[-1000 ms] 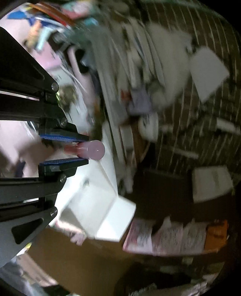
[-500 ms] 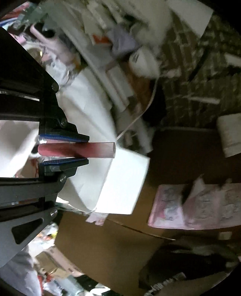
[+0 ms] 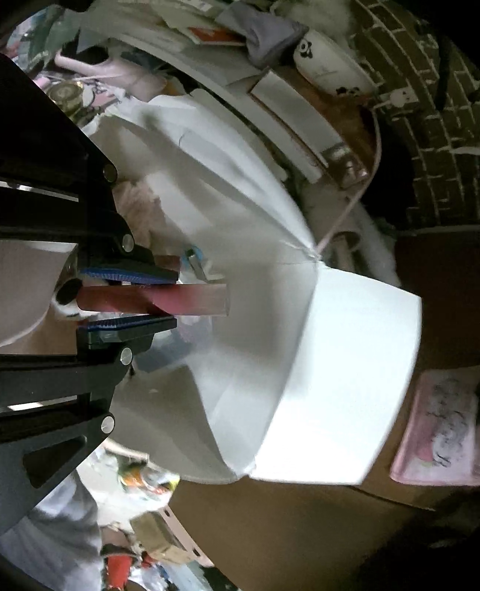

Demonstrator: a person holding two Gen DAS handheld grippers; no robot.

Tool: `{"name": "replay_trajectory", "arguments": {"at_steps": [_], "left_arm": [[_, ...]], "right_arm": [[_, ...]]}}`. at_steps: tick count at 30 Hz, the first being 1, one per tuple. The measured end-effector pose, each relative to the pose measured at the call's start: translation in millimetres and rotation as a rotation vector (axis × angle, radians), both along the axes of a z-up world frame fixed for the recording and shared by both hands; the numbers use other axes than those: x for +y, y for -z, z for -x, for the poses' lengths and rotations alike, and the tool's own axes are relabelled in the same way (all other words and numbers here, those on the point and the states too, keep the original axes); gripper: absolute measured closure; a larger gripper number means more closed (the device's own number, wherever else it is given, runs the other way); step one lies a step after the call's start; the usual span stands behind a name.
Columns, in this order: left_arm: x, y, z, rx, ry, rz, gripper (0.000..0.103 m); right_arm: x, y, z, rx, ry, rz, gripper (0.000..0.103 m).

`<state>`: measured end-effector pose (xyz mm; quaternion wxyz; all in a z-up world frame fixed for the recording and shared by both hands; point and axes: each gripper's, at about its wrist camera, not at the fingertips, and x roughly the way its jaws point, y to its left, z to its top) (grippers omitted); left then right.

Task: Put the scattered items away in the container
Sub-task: 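Carry the lip gloss tube into the white box and open the left tool, then withdraw the left tool from the white box back over the desk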

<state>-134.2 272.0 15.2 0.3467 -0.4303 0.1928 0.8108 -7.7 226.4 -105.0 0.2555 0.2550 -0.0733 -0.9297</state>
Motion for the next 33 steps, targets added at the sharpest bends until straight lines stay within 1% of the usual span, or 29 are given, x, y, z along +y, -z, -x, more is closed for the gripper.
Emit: {"name": "replay_trajectory", "arguments": {"at_steps": [4, 7, 8, 9, 10, 11, 12, 13, 15, 18, 20, 21, 23, 24, 27, 30, 31, 33], "left_arm": [[5, 5, 0, 0.014, -0.016, 0.036, 0.091], [5, 6, 1, 0.047, -0.040, 0.068, 0.090], [4, 5, 1, 0.050, -0.047, 0.067, 0.085], [1, 4, 1, 0.056, -0.049, 0.060, 0.075], [-2, 1, -1, 0.067, -0.050, 0.048, 0.068], [-4, -1, -3, 0.079, -0.051, 0.034, 0.058], [-9, -7, -6, 0.097, -0.045, 0.003, 0.050], [-13, -12, -10, 0.109, -0.041, -0.018, 0.046], [-28, -26, -20, 0.169, -0.059, -0.077, 0.035], [-55, -43, -36, 0.238, -0.089, -0.161, 0.025], [-75, -49, -44, 0.276, -0.129, -0.207, 0.022], [-88, -51, -49, 0.296, -0.168, -0.220, 0.022], [-108, -52, -55, 0.328, -0.239, -0.229, 0.021], [-117, -51, -58, 0.342, -0.264, -0.231, 0.021], [-148, -46, -68, 0.397, -0.373, -0.238, 0.021], [-176, -36, -79, 0.415, -0.471, -0.248, 0.021], [-190, -32, -81, 0.427, -0.519, -0.253, 0.021], [-213, -25, -90, 0.454, -0.595, -0.261, 0.021]], "right_arm": [[2, 0, 0, -0.002, 0.001, 0.004, 0.029], [3, 0, 0, -0.001, 0.002, 0.006, 0.029], [3, 0, 0, 0.000, 0.003, 0.005, 0.029], [3, 0, 0, 0.001, 0.004, 0.005, 0.029], [4, 0, 0, 0.000, 0.006, 0.006, 0.029], [4, 0, 1, 0.000, 0.007, 0.007, 0.029], [4, 0, 1, 0.000, 0.010, 0.005, 0.029], [4, 0, 1, -0.002, 0.013, 0.001, 0.029], [4, -2, 3, -0.007, 0.021, -0.006, 0.029], [0, -5, 4, -0.014, 0.041, -0.037, 0.029], [-4, -7, 7, -0.030, 0.060, -0.068, 0.028], [-7, -7, 8, -0.039, 0.064, -0.083, 0.027], [-12, -6, 10, -0.052, 0.071, -0.105, 0.021], [-14, -6, 10, -0.051, 0.077, -0.114, 0.021], [-21, -6, 11, -0.051, 0.085, -0.143, 0.020], [-30, -5, 13, -0.051, 0.089, -0.174, 0.020], [-32, -5, 14, -0.052, 0.088, -0.178, 0.020], [-36, -5, 14, -0.052, 0.093, -0.188, 0.017]]}}
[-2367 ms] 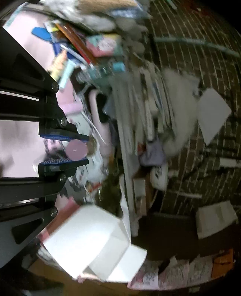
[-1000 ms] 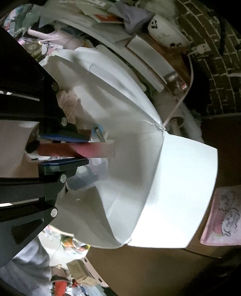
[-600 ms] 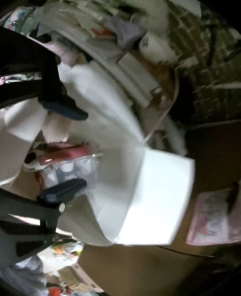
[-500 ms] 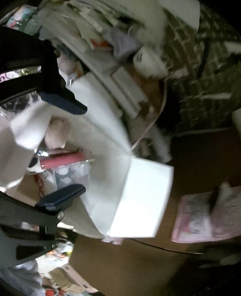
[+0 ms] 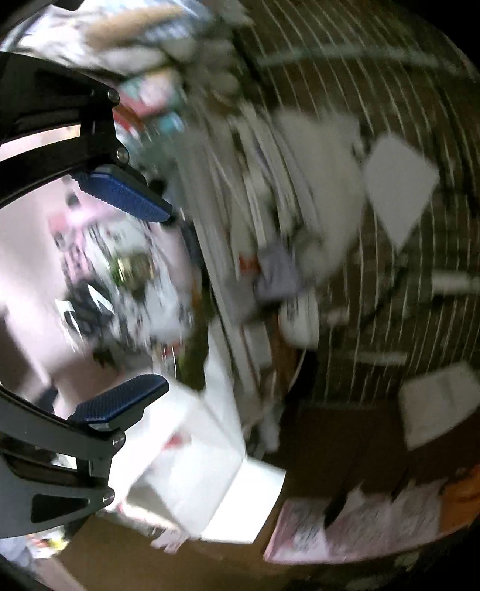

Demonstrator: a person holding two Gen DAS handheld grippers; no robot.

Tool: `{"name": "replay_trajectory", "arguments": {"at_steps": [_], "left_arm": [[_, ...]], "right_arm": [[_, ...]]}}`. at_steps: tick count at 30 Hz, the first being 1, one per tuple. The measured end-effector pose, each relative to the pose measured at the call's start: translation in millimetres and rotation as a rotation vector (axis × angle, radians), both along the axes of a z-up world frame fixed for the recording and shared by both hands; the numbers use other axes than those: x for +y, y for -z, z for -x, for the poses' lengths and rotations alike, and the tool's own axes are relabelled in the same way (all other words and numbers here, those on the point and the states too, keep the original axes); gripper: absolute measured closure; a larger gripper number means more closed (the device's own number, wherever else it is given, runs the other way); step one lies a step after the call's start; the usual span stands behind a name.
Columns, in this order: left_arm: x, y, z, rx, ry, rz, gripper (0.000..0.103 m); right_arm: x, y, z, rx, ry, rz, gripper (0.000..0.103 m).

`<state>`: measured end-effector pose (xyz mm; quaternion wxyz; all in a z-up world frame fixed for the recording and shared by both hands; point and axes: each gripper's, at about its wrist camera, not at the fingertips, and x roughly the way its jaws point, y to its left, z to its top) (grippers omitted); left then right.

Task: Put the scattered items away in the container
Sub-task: 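Withdraw the left tool from the white box back over the desk, then lower the right tool onto the light pink tube and grasp it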

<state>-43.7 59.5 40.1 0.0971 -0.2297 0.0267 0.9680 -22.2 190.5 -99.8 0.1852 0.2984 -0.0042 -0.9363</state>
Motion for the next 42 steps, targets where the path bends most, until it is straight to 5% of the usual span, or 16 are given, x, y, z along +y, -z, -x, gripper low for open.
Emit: {"name": "replay_trajectory", "arguments": {"at_steps": [9, 15, 26, 35, 42], "left_arm": [[-88, 48, -38, -0.004, -0.303, -0.061, 0.018], [-121, 80, -49, -0.043, -0.404, -0.100, 0.018], [-140, 95, -50, -0.061, -0.467, -0.111, 0.018], [-148, 102, -42, -0.073, -0.467, -0.118, 0.018], [-146, 105, -38, -0.085, -0.461, -0.117, 0.018]], "right_arm": [[-24, -4, 1, 0.011, -0.044, -0.041, 0.012], [-53, -14, 9, 0.029, -0.111, -0.075, 0.012], [-115, -27, 56, 0.004, -0.192, -0.193, 0.012], [-131, -14, 108, -0.163, -0.190, -0.171, 0.012], [-143, -11, 125, -0.186, -0.192, -0.219, 0.026]]}}
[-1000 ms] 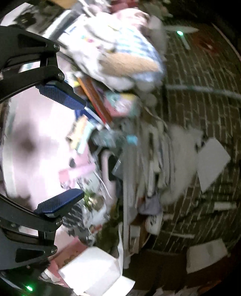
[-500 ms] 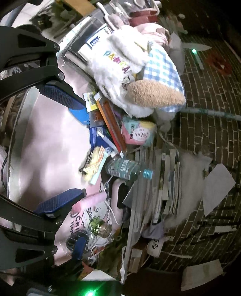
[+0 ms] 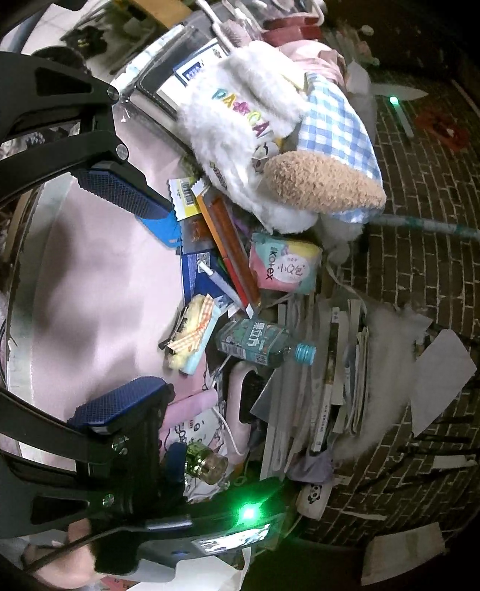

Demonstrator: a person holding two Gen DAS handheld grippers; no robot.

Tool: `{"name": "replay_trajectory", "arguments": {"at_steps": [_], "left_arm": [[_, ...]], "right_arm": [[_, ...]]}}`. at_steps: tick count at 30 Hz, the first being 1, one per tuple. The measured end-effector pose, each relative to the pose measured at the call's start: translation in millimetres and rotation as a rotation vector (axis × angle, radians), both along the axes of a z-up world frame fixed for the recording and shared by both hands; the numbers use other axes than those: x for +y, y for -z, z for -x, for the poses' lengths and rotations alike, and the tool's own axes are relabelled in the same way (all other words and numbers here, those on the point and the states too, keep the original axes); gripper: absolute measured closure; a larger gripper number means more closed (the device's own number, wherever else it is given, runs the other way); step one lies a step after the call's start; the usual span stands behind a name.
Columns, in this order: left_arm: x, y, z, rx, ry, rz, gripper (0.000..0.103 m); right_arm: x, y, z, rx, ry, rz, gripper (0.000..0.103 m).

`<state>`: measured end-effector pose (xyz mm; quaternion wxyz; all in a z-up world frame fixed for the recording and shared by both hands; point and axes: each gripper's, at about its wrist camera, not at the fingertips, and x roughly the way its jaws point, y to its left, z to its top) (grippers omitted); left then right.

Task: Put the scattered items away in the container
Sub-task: 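Lower the right tool onto the light pink tube and grasp it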

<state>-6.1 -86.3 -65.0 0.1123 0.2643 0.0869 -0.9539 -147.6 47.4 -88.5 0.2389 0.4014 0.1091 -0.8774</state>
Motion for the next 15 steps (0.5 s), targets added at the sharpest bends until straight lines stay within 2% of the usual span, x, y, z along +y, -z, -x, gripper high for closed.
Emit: {"name": "replay_trajectory", "arguments": {"at_steps": [3, 5, 6, 8, 10, 15], "left_arm": [[1, 0, 0, -0.001, 0.002, -0.001, 0.018], [1, 0, 0, -0.001, 0.003, -0.001, 0.018], [2, 0, 0, -0.001, 0.003, -0.002, 0.018], [2, 0, 0, -0.001, 0.004, -0.003, 0.018], [3, 0, 0, -0.001, 0.005, -0.003, 0.018], [7, 0, -1, -0.006, 0.008, -0.002, 0.018]], "right_arm": [[1, -2, 4, 0.004, 0.002, -0.003, 0.040], [2, -3, 3, 0.011, -0.002, -0.002, 0.056], [3, -3, 1, 0.016, -0.007, -0.002, 0.060], [2, -4, -3, 0.024, -0.023, -0.005, 0.080], [1, -4, -9, 0.037, -0.033, -0.019, 0.083], [1, -4, -19, 0.066, -0.041, -0.040, 0.085]]}}
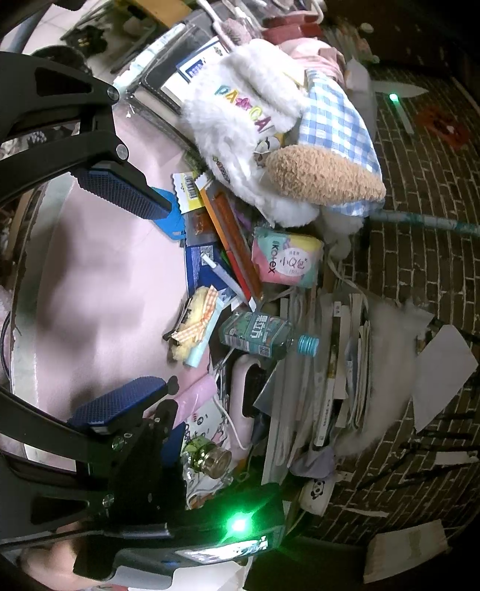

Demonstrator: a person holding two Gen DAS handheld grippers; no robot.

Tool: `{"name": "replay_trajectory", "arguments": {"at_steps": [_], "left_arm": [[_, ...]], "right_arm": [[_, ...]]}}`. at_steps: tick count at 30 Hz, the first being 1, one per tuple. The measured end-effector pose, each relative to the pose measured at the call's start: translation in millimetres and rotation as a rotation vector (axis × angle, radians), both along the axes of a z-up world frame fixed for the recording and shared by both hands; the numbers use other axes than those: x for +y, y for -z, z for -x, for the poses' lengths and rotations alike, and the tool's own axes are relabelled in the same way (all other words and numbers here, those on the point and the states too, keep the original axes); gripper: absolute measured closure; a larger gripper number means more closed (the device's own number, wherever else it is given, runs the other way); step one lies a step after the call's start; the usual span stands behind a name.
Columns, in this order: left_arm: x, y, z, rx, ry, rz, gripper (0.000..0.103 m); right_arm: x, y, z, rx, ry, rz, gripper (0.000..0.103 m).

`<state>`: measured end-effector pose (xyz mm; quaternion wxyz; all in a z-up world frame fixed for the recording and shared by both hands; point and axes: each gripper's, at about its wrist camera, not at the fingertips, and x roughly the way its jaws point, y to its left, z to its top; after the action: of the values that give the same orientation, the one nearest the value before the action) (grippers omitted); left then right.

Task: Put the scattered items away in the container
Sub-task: 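Lower the right tool onto the light pink tube and grasp it, then lift the light pink tube with the right tool toward the white box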

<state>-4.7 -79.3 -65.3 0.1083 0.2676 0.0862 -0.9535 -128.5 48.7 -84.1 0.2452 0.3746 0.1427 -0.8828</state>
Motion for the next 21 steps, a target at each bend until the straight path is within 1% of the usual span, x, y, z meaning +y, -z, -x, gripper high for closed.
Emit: {"name": "replay_trajectory", "arguments": {"at_steps": [6, 10, 13, 16, 21], "left_arm": [[4, -1, -1, -0.004, 0.006, -0.001, 0.018], [7, -1, -2, -0.008, 0.009, 0.000, 0.018], [8, -1, -3, -0.009, 0.012, 0.000, 0.018], [9, -2, -4, -0.009, 0.013, 0.001, 0.018], [8, -1, -4, -0.010, 0.007, -0.007, 0.018]], "right_arm": [[10, -3, -9, 0.026, 0.007, 0.000, 0.087], [13, -6, -17, 0.038, 0.003, 0.005, 0.091], [18, -7, -25, 0.018, -0.013, 0.020, 0.091], [26, -5, -42, 0.004, -0.036, 0.042, 0.091], [40, 3, -66, 0.029, -0.034, 0.079, 0.091]]}}
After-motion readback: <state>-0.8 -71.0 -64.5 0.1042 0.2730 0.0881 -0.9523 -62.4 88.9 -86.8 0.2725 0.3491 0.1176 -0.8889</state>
